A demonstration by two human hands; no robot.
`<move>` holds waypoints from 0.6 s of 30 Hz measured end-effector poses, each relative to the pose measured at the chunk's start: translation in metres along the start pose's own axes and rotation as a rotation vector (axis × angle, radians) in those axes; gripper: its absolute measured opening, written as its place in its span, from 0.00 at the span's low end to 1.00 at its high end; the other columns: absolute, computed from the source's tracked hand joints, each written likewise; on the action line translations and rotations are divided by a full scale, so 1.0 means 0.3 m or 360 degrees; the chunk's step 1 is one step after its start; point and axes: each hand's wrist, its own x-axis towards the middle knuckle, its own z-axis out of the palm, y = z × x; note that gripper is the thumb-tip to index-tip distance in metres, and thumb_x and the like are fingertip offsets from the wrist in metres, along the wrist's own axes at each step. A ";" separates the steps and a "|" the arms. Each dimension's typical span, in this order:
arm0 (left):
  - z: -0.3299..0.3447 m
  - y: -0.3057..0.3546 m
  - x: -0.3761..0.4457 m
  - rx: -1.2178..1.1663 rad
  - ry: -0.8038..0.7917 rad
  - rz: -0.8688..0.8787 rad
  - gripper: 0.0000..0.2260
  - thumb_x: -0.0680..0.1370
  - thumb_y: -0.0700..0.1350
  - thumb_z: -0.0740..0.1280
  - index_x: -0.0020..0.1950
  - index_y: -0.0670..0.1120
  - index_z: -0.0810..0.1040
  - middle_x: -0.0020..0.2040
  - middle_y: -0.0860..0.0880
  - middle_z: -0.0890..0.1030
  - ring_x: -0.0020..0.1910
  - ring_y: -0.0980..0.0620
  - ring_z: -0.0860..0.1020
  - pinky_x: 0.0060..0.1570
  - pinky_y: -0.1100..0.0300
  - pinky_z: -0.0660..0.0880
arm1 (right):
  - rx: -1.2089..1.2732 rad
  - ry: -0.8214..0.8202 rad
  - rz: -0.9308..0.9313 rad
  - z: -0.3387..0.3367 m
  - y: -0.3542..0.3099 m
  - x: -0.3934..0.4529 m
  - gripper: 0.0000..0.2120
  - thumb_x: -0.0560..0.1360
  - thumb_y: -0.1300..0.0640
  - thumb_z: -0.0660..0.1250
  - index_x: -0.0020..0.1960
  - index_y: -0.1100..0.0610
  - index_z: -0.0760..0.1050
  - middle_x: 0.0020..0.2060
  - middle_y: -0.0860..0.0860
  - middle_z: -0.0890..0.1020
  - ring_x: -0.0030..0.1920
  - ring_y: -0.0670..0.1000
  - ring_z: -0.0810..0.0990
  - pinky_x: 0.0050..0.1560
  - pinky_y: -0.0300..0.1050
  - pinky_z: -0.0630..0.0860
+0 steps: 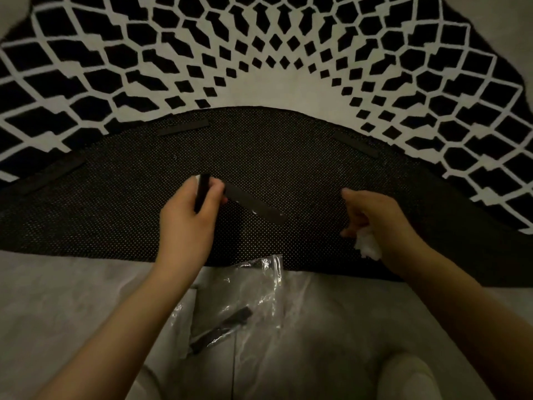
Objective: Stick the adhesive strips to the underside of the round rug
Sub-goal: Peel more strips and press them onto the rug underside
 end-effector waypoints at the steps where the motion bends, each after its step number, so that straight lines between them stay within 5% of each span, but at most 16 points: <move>1: 0.014 0.013 -0.005 -0.0013 -0.0023 0.0051 0.07 0.79 0.45 0.63 0.42 0.52 0.76 0.32 0.57 0.76 0.31 0.62 0.71 0.37 0.59 0.70 | 0.0162 -0.0014 -0.0053 0.001 0.006 -0.008 0.19 0.79 0.58 0.60 0.30 0.57 0.64 0.22 0.49 0.63 0.21 0.46 0.65 0.32 0.47 0.74; 4: 0.058 0.043 -0.012 -0.0096 -0.0082 0.0102 0.09 0.79 0.44 0.64 0.41 0.55 0.76 0.32 0.61 0.77 0.30 0.65 0.71 0.36 0.62 0.68 | 0.0231 -0.0200 0.0007 -0.007 0.009 -0.026 0.08 0.80 0.57 0.59 0.46 0.60 0.73 0.26 0.50 0.66 0.21 0.44 0.67 0.26 0.43 0.77; 7: 0.097 0.065 -0.019 -0.0164 -0.0143 0.0143 0.09 0.79 0.43 0.63 0.42 0.56 0.76 0.32 0.60 0.77 0.30 0.65 0.72 0.36 0.66 0.68 | 0.0187 -0.0320 0.0041 -0.033 0.012 -0.031 0.11 0.80 0.58 0.57 0.50 0.62 0.77 0.31 0.53 0.76 0.23 0.46 0.75 0.21 0.37 0.72; 10: 0.143 0.101 -0.026 -0.0178 -0.0209 0.0245 0.08 0.79 0.42 0.64 0.43 0.54 0.77 0.34 0.58 0.77 0.32 0.65 0.73 0.37 0.72 0.68 | 0.0044 -0.0317 0.0055 -0.079 0.041 -0.026 0.15 0.80 0.51 0.58 0.53 0.60 0.79 0.24 0.50 0.69 0.18 0.44 0.62 0.18 0.34 0.56; 13: 0.202 0.137 -0.029 -0.0188 -0.0284 0.0368 0.07 0.78 0.41 0.64 0.46 0.53 0.78 0.38 0.54 0.79 0.36 0.63 0.75 0.40 0.72 0.69 | 0.0073 -0.0630 0.0323 -0.109 0.057 -0.031 0.25 0.75 0.38 0.55 0.45 0.58 0.79 0.24 0.47 0.63 0.20 0.43 0.56 0.22 0.38 0.49; 18: 0.307 0.192 -0.038 -0.0171 -0.0345 0.0485 0.07 0.78 0.39 0.65 0.44 0.50 0.79 0.41 0.49 0.80 0.41 0.58 0.78 0.44 0.72 0.70 | 0.0410 -0.0770 0.0270 -0.182 0.081 -0.038 0.13 0.69 0.45 0.63 0.36 0.55 0.69 0.28 0.48 0.65 0.23 0.43 0.55 0.24 0.37 0.49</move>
